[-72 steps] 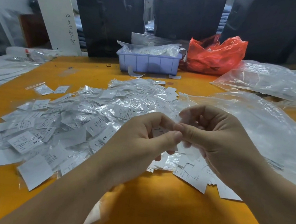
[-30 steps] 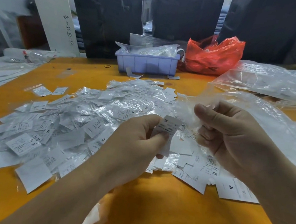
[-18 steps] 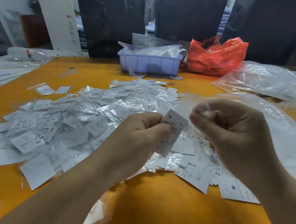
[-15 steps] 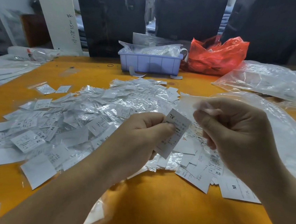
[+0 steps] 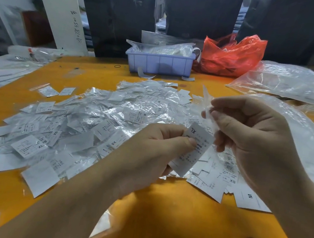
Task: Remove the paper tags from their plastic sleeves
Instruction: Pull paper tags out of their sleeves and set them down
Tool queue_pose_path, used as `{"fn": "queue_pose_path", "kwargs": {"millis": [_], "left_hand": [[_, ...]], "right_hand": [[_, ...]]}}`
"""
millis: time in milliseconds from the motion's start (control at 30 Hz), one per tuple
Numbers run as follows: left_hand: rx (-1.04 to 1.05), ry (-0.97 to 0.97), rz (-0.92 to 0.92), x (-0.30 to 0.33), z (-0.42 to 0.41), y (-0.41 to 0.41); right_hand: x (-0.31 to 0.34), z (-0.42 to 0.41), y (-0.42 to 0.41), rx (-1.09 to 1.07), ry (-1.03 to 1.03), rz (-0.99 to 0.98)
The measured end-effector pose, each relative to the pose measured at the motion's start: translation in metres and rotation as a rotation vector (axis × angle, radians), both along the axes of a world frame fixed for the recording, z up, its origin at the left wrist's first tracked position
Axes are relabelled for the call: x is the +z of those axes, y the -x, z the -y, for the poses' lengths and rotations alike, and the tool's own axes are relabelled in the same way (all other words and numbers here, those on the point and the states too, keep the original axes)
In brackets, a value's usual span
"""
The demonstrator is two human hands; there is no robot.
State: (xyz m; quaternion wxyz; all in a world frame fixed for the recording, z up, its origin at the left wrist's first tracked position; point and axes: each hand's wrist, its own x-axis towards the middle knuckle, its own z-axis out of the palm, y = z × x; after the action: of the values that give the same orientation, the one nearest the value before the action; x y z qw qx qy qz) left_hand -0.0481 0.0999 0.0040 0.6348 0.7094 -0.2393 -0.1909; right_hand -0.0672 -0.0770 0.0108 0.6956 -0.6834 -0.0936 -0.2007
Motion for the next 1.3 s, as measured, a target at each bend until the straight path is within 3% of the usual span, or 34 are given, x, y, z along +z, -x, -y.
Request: {"fn": "queue_pose_path", "kwargs": {"millis": [300, 500, 933, 1300], "left_hand": [[-0.084, -0.086, 0.053, -0.0061, 0.0029, 0.0021], [-0.118, -0.089, 0.084, -0.0063, 0.0032, 0.0031], [-0.024, -0.136, 0.101, -0.0066, 0.0033, 0.0020], [-0.037, -0.109, 0.066, -0.0054, 0.0036, 0.0025]], "right_hand": [[-0.0017, -0.0050, 0.0047, -0.084, -0.036, 0.045], [-0.0041, -0.0064, 0.0057, -0.121, 0.076, 0.045], [-0.0024, -0.0080, 0.0040, 0.034, -0.157, -0.053], [-0.0039, -0.0078, 0.0034, -0.032, -0.086, -0.050]]}}
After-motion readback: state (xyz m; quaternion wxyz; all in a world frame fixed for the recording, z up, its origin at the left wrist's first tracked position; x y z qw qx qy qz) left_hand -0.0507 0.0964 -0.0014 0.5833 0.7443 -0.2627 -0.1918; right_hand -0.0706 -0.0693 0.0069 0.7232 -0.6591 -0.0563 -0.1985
